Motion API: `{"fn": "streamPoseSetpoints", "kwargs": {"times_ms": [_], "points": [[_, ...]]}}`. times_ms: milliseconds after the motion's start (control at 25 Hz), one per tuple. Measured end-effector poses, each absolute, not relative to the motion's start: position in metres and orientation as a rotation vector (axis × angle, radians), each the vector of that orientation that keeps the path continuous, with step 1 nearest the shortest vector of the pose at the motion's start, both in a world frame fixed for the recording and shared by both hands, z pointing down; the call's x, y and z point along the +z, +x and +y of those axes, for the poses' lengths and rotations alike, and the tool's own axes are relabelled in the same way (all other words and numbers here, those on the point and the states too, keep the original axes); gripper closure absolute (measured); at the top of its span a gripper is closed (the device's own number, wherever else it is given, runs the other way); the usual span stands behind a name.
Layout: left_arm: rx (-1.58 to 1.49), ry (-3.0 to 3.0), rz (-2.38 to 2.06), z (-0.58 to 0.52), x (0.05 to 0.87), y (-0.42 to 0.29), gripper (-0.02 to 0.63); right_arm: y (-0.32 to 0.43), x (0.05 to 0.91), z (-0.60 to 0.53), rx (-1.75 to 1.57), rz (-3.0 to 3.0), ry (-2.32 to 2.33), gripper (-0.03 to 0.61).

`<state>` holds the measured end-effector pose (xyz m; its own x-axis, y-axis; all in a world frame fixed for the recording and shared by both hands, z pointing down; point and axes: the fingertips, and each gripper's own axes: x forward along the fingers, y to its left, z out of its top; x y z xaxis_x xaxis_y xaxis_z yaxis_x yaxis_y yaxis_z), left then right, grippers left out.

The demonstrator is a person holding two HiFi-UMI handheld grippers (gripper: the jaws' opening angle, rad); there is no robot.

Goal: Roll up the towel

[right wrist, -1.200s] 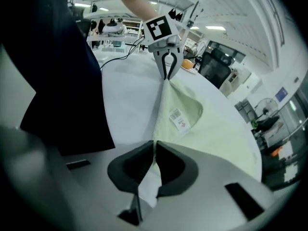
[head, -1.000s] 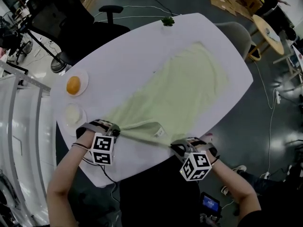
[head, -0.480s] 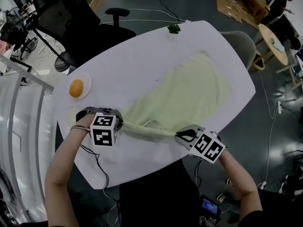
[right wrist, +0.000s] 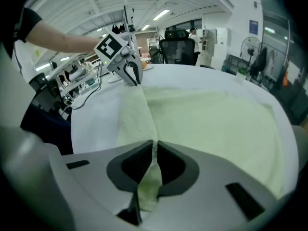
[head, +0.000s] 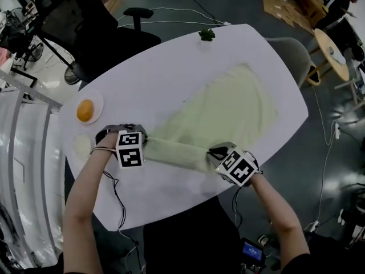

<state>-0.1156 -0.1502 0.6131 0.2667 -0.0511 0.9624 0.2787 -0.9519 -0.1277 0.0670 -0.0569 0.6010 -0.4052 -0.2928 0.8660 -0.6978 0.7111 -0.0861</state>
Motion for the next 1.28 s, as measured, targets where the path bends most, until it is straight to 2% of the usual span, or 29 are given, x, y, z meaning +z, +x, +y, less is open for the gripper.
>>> {"fn": "streamPoseSetpoints", "kwargs": {"times_ms": [240, 400, 560, 840, 1080, 1280], "points": [[-1.621, -2.203, -0.089, -0.154, 0.612, -0.112, 0.543, 0.074, 0.616, -0.057, 0.224, -1.876, 0.784, 0.52], [-1.564, -2.296, 0.055, -0.164, 0.594, -0.115, 0.443, 0.084, 0.594, -0.063, 0.308, -1.913, 0.888, 0.429], [-1.522, -2.332, 0.108, -0.166, 0.569, -0.132, 0.385, 0.098, 0.563, -0.059, 0.256, -1.898, 0.956, 0.403], [-1.458, -2.278, 0.027, -0.128, 0.553, -0.161, 0.377, 0.077, 0.547, -0.015, 0.101, -1.873, 0.896, 0.394], [-1.456, -2.196, -0.09, -0.09, 0.591, -0.159, 0.376, 0.034, 0.578, 0.011, -0.03, -1.842, 0.75, 0.379], [-1.501, -2.145, -0.013, -0.111, 0.614, -0.162, 0.377, 0.058, 0.616, 0.0, 0.06, -1.751, 0.781, 0.379]]}}
